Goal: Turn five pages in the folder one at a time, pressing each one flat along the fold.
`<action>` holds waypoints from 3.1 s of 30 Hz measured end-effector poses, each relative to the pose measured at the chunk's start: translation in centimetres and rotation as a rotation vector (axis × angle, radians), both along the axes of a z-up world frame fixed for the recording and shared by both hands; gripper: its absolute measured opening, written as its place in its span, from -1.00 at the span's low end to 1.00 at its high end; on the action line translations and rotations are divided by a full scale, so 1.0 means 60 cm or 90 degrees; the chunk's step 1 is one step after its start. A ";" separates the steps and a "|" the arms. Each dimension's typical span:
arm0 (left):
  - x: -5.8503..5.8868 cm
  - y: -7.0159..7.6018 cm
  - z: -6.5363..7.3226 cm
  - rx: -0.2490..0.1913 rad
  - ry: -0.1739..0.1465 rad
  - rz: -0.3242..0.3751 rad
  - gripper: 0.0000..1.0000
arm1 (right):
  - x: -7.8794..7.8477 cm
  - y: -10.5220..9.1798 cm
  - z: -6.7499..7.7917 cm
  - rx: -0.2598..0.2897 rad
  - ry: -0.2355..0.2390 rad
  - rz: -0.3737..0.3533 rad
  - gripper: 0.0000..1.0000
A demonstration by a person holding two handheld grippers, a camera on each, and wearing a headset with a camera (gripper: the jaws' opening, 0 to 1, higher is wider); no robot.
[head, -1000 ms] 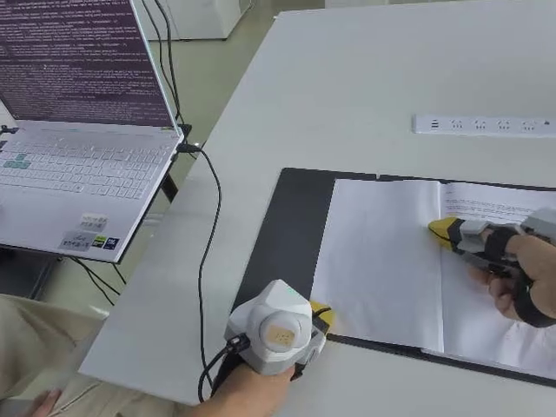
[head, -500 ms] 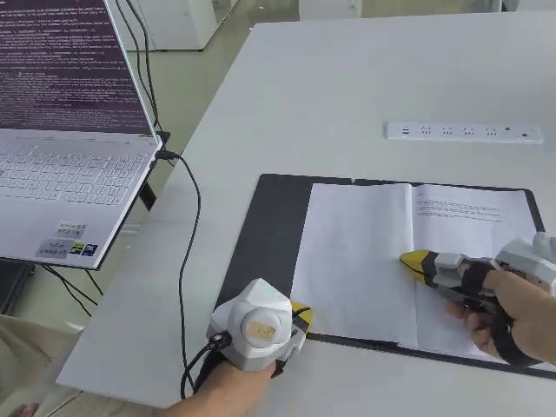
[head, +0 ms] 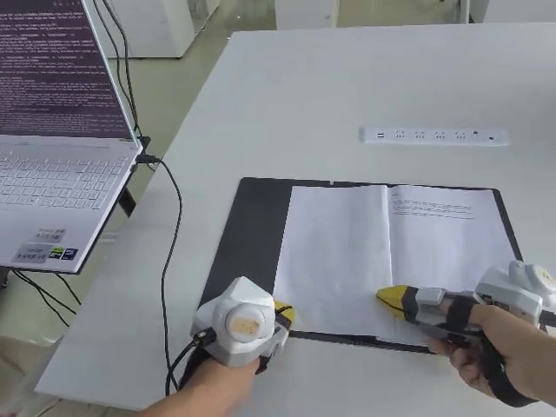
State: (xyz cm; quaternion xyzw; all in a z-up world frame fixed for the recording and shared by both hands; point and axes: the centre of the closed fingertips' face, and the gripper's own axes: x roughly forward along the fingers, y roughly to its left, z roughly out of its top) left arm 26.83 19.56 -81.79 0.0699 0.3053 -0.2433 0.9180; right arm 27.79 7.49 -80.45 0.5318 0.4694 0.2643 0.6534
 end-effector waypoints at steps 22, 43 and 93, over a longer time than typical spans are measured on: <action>0.001 0.001 0.002 -0.005 0.016 0.011 -1.00 | -0.078 0.011 0.024 0.025 -0.002 0.022 -1.00; -0.035 0.007 0.100 -0.090 0.022 0.018 -0.60 | -0.063 -0.184 0.183 -0.116 -0.229 -0.172 -0.72; -0.067 -0.013 0.205 -0.082 -0.010 0.016 0.10 | -0.140 -0.369 0.177 -0.558 -0.404 -0.126 -0.25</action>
